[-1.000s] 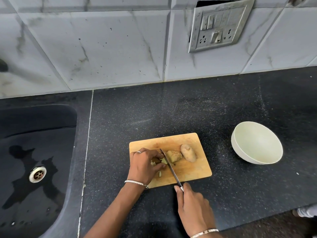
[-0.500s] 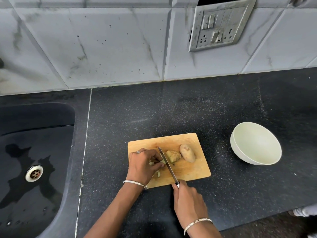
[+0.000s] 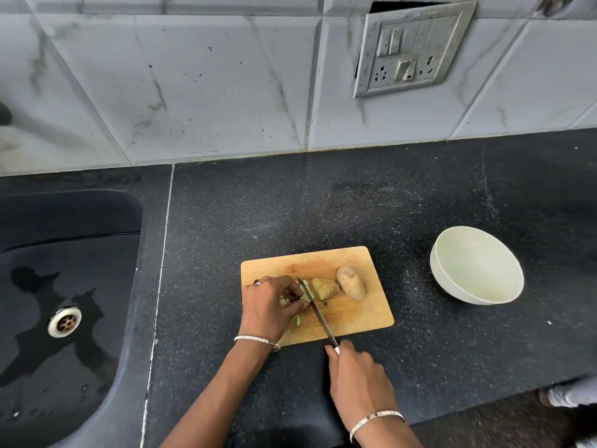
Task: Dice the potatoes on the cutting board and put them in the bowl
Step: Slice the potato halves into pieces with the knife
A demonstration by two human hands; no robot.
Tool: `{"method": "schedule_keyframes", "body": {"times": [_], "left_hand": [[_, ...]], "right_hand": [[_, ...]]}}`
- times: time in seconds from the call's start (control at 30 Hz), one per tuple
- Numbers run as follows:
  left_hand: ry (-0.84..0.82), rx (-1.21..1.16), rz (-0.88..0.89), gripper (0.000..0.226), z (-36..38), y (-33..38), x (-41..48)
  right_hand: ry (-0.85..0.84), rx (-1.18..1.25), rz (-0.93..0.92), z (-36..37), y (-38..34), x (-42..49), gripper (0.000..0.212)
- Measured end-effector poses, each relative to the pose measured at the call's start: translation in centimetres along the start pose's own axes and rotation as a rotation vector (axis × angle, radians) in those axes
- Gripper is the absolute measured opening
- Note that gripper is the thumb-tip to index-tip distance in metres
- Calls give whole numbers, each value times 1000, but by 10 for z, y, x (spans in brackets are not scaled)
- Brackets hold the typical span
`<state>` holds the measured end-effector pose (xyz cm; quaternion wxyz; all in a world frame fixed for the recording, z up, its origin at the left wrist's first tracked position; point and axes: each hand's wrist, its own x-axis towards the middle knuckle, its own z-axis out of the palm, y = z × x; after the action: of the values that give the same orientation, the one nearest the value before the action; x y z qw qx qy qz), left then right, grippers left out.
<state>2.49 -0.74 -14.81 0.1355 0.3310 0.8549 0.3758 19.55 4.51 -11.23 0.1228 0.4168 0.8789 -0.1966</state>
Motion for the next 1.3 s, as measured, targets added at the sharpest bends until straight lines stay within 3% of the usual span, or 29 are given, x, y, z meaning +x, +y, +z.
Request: {"method": "schedule_keyframes", "body": {"times": [0.3, 0.6, 0.8, 1.3], "left_hand": [[-18, 7, -21, 29, -3, 4, -1], [41, 142, -70, 31, -11, 7, -5], [-15, 253, -102, 31, -8, 5, -1], [-3, 167, -132, 22, -4, 2, 3]], "right_hand": [[43, 15, 38, -7, 15, -29, 40], [76, 40, -57, -6, 2, -7, 39], [56, 29, -58, -1, -2, -1, 41], [16, 50, -20, 9, -20, 18, 40]]}}
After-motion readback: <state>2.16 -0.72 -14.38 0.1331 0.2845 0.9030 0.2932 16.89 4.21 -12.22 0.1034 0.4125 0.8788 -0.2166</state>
